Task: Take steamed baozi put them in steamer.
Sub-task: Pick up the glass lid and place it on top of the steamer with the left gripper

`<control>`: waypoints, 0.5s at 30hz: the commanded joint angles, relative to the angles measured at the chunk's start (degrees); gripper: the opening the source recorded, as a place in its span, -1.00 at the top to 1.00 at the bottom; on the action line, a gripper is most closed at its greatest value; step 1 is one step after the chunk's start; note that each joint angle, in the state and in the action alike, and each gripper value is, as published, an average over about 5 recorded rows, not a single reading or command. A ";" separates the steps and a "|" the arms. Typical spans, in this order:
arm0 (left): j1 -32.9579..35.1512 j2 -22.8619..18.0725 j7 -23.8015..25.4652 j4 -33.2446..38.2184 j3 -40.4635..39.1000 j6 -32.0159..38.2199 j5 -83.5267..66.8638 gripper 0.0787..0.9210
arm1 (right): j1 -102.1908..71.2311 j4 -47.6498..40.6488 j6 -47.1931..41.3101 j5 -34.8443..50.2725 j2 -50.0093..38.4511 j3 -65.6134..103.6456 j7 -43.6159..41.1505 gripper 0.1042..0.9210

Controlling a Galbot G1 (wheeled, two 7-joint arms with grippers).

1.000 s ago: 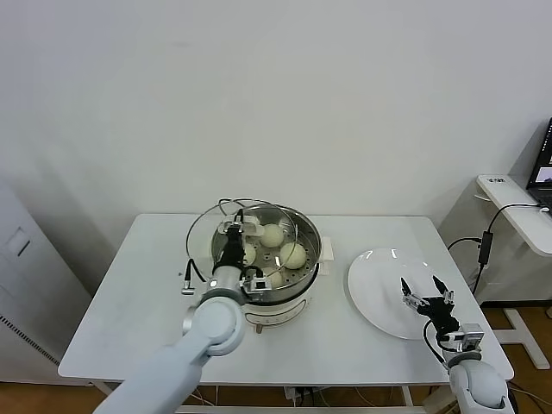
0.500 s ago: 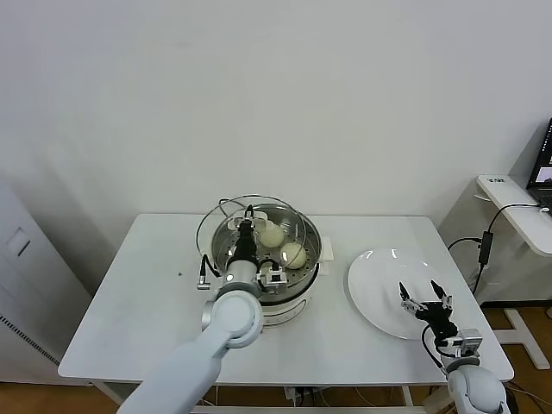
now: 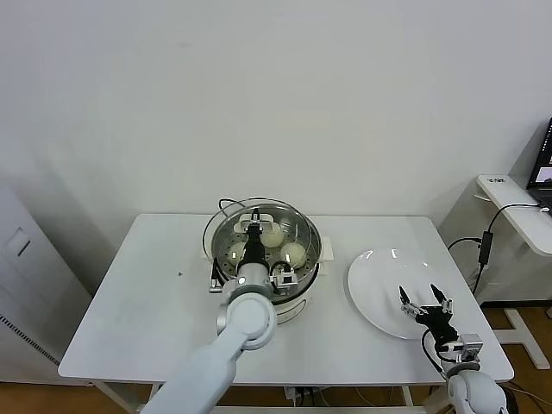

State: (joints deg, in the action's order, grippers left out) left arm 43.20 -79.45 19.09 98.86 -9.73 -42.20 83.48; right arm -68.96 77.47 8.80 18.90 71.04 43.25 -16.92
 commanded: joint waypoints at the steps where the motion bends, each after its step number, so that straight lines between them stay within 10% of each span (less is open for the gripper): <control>1: 0.56 -4.21 -0.22 -1.99 0.71 -2.80 4.16 0.91 | -0.19 -0.35 0.33 0.21 0.01 0.49 -0.45 -0.76; 15: 1.40 -5.68 -0.57 -2.96 0.18 -2.80 4.95 0.91 | -0.42 -1.04 0.86 0.31 0.37 1.19 -1.25 -0.76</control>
State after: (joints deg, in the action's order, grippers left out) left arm 44.24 -84.00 18.58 96.40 -9.37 -42.20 87.28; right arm -69.45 76.52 9.63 19.15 71.40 44.35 -18.06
